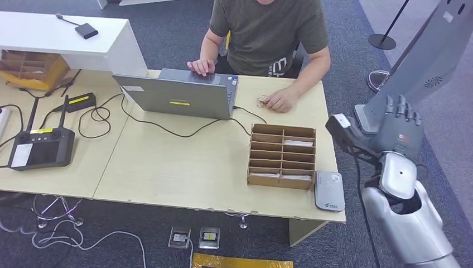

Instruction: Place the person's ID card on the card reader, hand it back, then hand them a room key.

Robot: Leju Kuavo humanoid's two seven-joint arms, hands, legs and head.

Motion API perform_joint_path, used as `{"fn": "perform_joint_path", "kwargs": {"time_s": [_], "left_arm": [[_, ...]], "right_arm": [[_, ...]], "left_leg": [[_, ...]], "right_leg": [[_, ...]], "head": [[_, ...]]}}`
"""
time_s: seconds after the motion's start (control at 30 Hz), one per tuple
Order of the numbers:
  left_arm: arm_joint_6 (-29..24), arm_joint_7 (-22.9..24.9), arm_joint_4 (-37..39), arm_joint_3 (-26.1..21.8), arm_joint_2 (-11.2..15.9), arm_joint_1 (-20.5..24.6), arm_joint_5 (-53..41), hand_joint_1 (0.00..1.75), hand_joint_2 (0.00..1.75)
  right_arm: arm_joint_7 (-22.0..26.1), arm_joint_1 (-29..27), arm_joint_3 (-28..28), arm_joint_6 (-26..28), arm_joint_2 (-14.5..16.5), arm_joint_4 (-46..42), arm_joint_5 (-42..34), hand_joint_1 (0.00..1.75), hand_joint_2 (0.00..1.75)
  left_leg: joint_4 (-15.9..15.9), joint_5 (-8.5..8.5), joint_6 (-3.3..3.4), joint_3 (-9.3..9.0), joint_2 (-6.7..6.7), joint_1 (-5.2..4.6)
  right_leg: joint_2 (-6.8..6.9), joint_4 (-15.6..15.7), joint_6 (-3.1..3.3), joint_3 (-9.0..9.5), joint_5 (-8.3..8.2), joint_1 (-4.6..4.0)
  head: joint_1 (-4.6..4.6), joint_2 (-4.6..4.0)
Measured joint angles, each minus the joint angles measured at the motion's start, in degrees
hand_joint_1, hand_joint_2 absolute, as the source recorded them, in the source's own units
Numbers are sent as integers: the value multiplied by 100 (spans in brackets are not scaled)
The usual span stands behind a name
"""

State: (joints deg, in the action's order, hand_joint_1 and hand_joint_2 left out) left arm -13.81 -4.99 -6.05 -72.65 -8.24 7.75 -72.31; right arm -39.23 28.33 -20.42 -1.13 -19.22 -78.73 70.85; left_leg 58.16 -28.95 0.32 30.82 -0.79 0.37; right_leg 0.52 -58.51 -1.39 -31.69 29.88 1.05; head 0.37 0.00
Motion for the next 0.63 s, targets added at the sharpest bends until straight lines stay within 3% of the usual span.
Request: {"fn": "perform_joint_path", "kwargs": {"time_s": [0.17,0.27,0.43,0.47,0.57,0.6,0.63], "left_arm": [[2,24,0,-2,7,-11,-106,0,0],[0,25,0,-2,7,-17,-136,0,0],[-4,25,0,-2,7,-22,-131,0,0],[-13,26,0,-2,6,-19,-101,0,0],[-66,24,0,-2,-16,-4,53,0,0],[-79,23,0,-2,-27,-2,74,0,0],[-82,22,0,-2,-31,-5,73,0,0]], "right_arm": [[0,-788,1508,-72,-349,-384,-473,0,0],[23,-1341,2368,153,-512,-566,-1090,0,0],[104,-1577,2692,470,-581,-609,-1581,0,0],[360,-1690,2821,807,-585,-608,-2001,0,0],[2072,-2536,3577,2593,-539,-452,-4015,0,0],[2555,-2771,3796,2974,-493,-319,-4507,0,0],[2704,-2837,3865,3077,-473,-255,-4672,0,0]], "left_leg": [[0,-3,1,3,-6,0],[-1,-4,0,9,-9,1],[-2,-6,-2,12,-6,1],[-2,-8,-3,9,1,2],[-2,-12,-3,2,3,5],[-3,-12,-4,3,-1,7],[-3,-13,-4,5,1,7]], "right_leg": [[8,2,0,-1,1,0],[12,2,0,0,1,0],[9,2,0,-2,1,0],[3,2,0,-3,1,-1],[1,2,2,-3,6,-5],[5,2,2,-3,7,-7],[3,2,2,-4,7,-7]], "head": [[-1,0],[0,0],[1,0],[1,0],[0,0],[-2,0],[-3,0]]}}
